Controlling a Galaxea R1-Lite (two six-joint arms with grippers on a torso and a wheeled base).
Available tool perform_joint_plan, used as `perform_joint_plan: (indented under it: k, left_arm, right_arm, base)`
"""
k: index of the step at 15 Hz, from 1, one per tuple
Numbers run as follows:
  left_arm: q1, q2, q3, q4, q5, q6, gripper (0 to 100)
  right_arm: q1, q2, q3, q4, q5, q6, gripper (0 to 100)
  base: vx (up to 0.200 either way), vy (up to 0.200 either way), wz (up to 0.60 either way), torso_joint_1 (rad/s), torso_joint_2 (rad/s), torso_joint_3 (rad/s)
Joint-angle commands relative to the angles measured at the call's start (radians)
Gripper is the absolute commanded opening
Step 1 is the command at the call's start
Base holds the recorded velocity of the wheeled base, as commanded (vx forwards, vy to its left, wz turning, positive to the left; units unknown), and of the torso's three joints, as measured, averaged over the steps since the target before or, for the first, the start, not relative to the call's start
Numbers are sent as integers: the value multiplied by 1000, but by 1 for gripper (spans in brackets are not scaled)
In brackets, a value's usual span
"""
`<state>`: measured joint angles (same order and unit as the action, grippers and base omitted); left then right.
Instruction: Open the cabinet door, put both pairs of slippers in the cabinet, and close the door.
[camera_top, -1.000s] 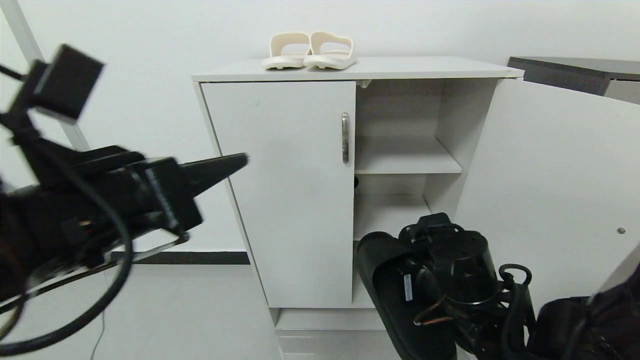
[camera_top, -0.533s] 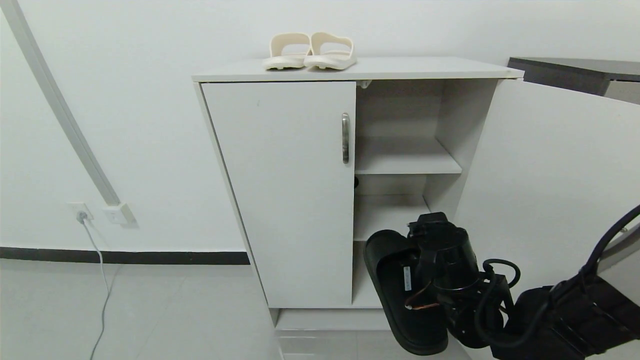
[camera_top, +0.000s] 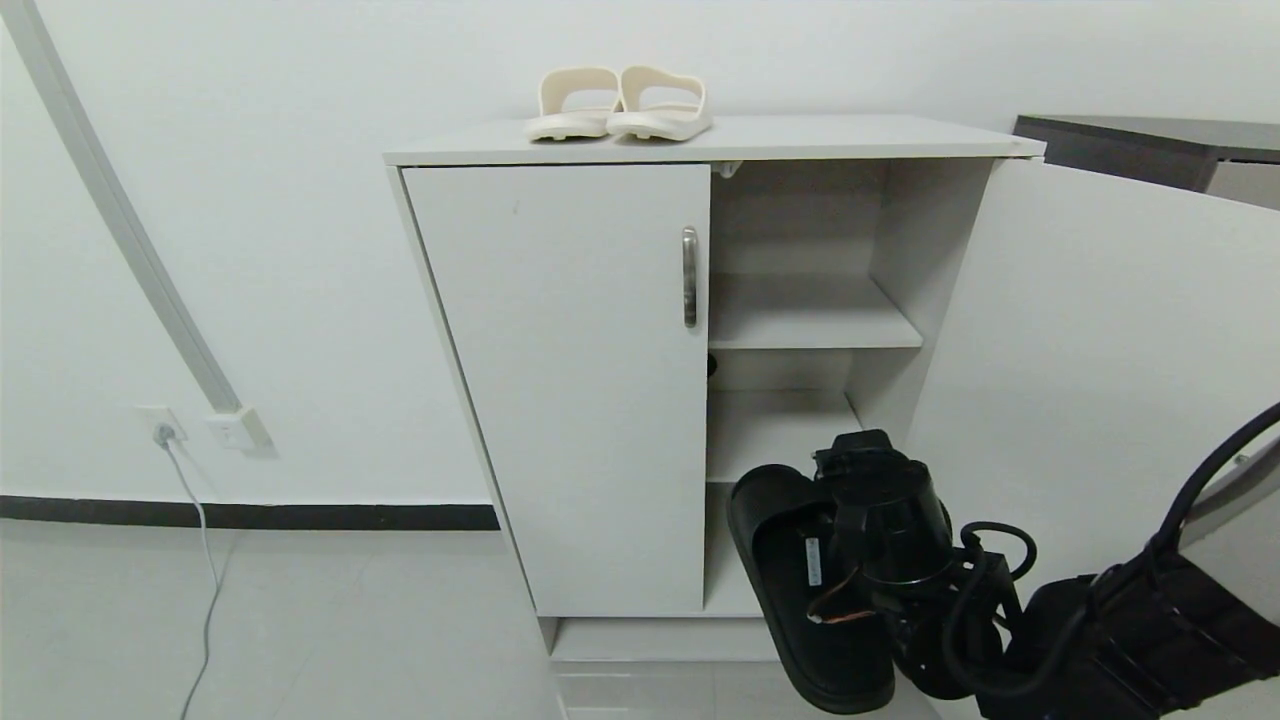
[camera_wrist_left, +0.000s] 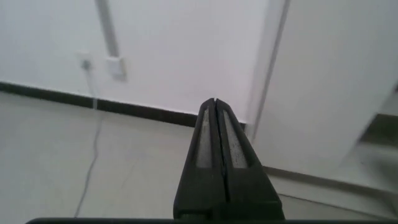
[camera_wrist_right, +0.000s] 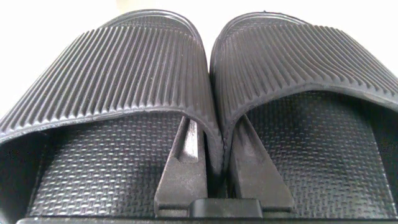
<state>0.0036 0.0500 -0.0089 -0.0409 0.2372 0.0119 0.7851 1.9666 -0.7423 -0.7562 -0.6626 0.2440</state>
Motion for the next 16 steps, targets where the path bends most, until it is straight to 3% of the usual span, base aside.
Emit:
perform_joint_plan:
  k: [1, 5, 13, 16]
  left_arm:
    - [-4, -50, 9, 1, -47, 5, 0]
    - [-5, -50, 6, 55, -170, -40, 0]
    - [-5, -50, 9, 39, -171, -36, 0]
    - [-5, -50, 9, 39, -171, -36, 0]
  right_arm:
    - [2, 0, 0, 0, 0, 0, 0]
    - [11, 0, 8, 0, 1, -3, 0]
    - [14, 90, 1, -61, -5, 0, 0]
    - [6, 166, -46, -127, -78, 1, 0]
  base:
    - [0, 0, 0, 0, 0, 0]
    - [0, 0, 0, 0, 0, 0]
    - [0, 0, 0, 0, 0, 0]
    - [0, 0, 0, 0, 0, 0]
